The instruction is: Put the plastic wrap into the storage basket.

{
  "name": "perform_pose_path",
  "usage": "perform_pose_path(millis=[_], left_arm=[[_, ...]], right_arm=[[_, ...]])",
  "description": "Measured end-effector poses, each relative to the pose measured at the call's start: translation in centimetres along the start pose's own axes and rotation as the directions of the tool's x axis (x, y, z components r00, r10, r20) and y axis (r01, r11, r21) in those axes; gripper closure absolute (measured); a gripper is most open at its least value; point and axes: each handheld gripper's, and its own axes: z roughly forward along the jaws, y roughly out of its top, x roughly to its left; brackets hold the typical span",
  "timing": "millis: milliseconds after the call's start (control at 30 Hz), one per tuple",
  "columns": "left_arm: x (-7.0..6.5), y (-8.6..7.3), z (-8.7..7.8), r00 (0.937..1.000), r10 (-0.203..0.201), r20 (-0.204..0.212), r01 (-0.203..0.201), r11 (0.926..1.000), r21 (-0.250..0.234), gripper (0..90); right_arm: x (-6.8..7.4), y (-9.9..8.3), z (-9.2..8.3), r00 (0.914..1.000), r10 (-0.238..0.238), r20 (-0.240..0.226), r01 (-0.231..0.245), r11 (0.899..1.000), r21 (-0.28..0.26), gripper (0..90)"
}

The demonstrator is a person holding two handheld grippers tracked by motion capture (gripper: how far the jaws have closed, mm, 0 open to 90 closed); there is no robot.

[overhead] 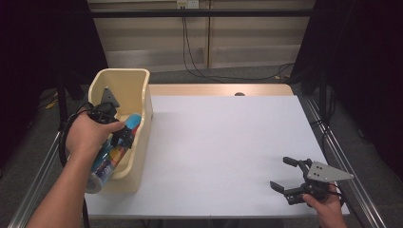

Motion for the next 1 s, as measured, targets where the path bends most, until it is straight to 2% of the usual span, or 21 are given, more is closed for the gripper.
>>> perform_pose_path(millis=[67,100,167,267,333,500,567,733,800,1000], left_arm=[[-0.2,0.2,-0.4,0.9998,0.013,-0.016,-0.013,0.9998,-0.017,29.7],[-0.3,0.3,-1.0,1.0,0.0,0.005,0.0,0.9984,-0.057,30.8],[-0.4,0.4,-2.6,0.9975,0.005,0.071,0.001,0.9964,-0.085,32.6],[-1.3,0.6,-4.2,0.9983,0.024,0.054,-0.019,0.9952,-0.096,31.3],[-1.9,0.8,-4.7,0.996,0.05,0.074,-0.041,0.9931,-0.11,31.1],[-3.6,1.1,-4.4,0.9912,0.09,0.096,-0.078,0.9884,-0.13,29.1],[-4.1,1.3,-4.3,0.9879,0.102,0.117,-0.087,0.988,-0.127,29.0],[-5.3,1.5,-3.8,0.9842,0.133,0.117,-0.118,0.9851,-0.125,28.2],[-5.7,1.5,-3.6,0.9816,0.147,0.123,-0.129,0.9818,-0.139,27.2],[-7.0,1.3,-3.2,0.9758,0.188,0.111,-0.173,0.9757,-0.134,24.8]], right_arm=[[0.0,0.0,0.0,1.0,-0.001,-0.001,0.001,1.0,0.001,4.3],[0.0,0.0,0.0,1.0,-0.003,0.0,0.003,1.0,0.002,4.2],[0.0,0.0,0.1,1.0,-0.001,0.0,0.001,1.0,0.002,4.2],[0.0,0.0,0.1,1.0,-0.005,-0.001,0.005,1.0,0.001,4.2],[0.0,0.0,0.1,1.0,-0.004,-0.002,0.004,1.0,0.001,4.3],[0.0,0.0,0.0,1.0,-0.002,-0.001,0.002,1.0,0.0,4.2],[0.0,0.0,0.0,1.0,-0.001,-0.001,0.001,1.0,-0.001,4.2],[-0.1,0.0,0.0,1.0,0.001,0.001,-0.001,1.0,-0.001,4.2],[-0.1,0.0,0.0,1.0,-0.001,0.0,0.001,1.0,-0.003,4.2],[-0.1,0.0,-0.1,1.0,0.0,0.002,0.0,1.0,-0.005,4.2]])
